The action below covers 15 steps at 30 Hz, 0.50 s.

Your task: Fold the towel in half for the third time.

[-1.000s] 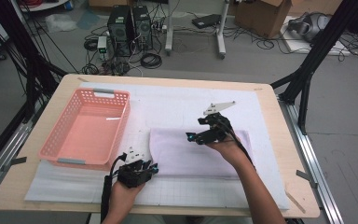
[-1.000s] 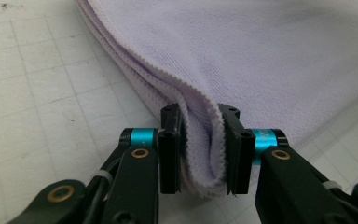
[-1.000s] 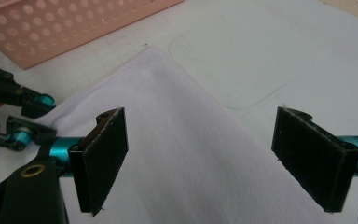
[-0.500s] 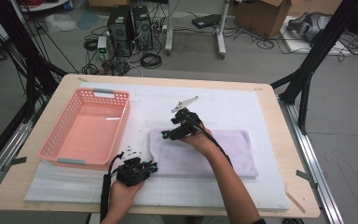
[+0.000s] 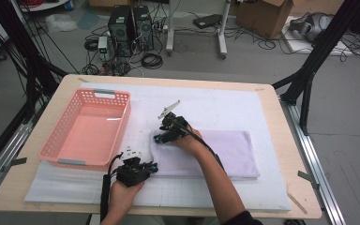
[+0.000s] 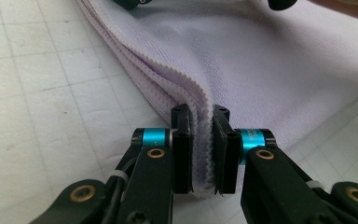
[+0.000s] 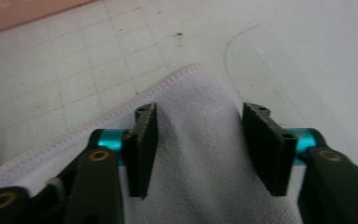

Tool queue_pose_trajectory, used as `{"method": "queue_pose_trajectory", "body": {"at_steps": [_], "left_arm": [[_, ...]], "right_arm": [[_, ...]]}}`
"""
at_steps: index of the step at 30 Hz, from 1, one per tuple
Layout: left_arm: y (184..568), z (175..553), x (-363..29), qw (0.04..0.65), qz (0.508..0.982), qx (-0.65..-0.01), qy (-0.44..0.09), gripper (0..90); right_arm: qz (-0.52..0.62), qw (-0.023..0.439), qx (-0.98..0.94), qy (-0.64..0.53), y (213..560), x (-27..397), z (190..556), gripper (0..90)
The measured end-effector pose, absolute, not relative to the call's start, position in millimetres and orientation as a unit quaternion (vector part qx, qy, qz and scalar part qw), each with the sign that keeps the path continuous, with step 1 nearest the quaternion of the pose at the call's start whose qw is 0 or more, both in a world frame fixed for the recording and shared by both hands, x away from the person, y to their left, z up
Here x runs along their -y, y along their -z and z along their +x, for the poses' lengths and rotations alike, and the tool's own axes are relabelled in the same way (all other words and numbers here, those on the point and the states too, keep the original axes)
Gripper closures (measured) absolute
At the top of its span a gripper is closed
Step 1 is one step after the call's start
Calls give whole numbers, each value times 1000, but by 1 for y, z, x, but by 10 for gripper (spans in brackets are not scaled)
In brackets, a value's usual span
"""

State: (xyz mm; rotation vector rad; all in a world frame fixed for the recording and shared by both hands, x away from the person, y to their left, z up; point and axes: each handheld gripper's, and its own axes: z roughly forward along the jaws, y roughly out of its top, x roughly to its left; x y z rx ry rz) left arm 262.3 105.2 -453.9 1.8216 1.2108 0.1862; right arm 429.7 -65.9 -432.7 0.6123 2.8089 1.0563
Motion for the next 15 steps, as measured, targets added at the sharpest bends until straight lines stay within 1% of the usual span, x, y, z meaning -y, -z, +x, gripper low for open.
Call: {"method": "queue_pose_trajectory", "body": {"at_steps": [2,4,5,8,15], "left_arm": [[453,262,-106,454,739,-491,-75,809],[452,262,-107,453,739,-493,-74,811],[452,262,-108,451,740,-494,-74,812],[448,261,-110,455,736,-497,-72,815],[429,259,-110,486,725,-483,-74,815]], "right_arm": [[181,38,-927,-328,429,60,429,603],[166,35,-934,-316,426,56,428,731],[155,39,-937,-312,424,55,428,776],[147,44,-936,-318,421,53,424,803],[149,47,-917,-367,403,66,420,803]]}}
